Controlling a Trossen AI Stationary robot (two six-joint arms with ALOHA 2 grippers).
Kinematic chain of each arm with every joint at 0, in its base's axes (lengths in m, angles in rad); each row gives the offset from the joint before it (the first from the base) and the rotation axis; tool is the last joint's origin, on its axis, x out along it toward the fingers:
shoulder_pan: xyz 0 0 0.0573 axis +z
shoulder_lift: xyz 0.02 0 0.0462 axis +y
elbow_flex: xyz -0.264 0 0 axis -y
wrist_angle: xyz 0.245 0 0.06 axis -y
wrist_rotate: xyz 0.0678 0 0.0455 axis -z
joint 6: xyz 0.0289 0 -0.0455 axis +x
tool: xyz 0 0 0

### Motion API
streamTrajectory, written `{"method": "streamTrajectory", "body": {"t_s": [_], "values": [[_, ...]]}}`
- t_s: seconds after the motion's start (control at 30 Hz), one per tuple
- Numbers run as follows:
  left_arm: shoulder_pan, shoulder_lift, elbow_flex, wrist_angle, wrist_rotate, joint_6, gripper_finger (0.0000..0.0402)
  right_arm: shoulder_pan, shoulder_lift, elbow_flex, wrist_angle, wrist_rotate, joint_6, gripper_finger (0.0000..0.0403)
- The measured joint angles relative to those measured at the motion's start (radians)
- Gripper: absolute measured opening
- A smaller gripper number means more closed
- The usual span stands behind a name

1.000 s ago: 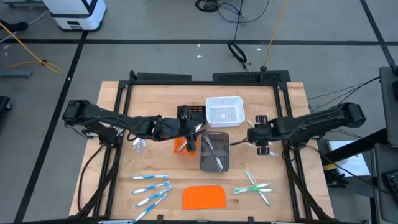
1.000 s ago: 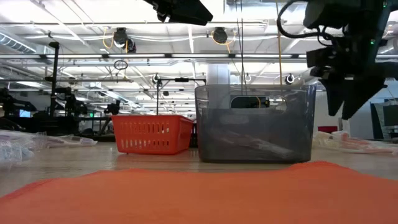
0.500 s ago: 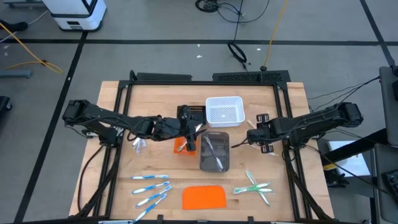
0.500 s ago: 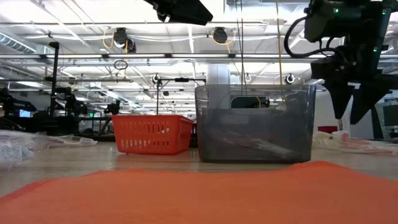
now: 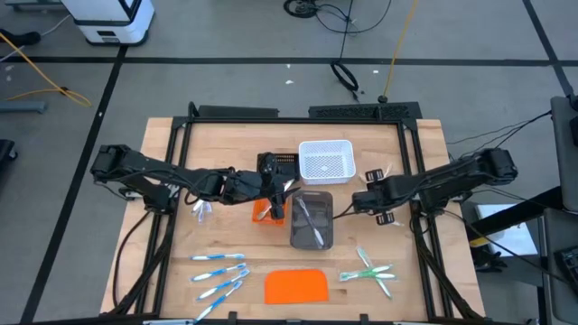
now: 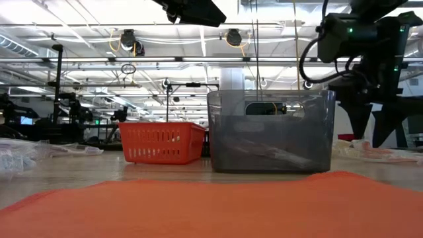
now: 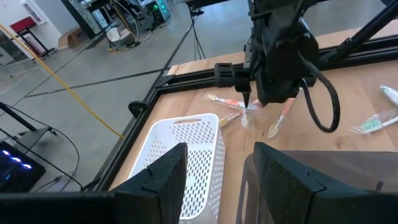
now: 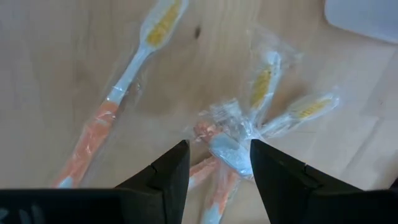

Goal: Pick & Place Toothbrushes
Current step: Put the orange toothbrush into the white bin

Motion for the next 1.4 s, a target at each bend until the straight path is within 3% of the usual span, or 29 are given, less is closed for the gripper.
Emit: {"method": "streamTrajectory", "body": {"t_s": [0.33, 0.63, 1.0, 1.4], "values": [[0.000, 0.000, 0.000, -0.010, 0.000, 0.000, 0.0189, -0.005, 0.046, 0.000, 0.033, 0.057, -0.014, 0.0144], [0.000, 0.000, 0.000, -0.017, 0.000, 0.000, 0.0189, -0.017, 0.046, 0.000, 0.037, 0.059, -0.022, 0.0013], [0.000, 0.000, 0.000, -0.018, 0.000, 0.000, 0.0189, -0.017, 0.029, 0.017, -0.005, 0.083, 0.016, 0.0005], [0.000, 0.000, 0.000, -0.019, 0.000, 0.000, 0.0189, -0.017, -0.064, 0.218, -0.210, 0.188, 0.083, 0.0003]]}}
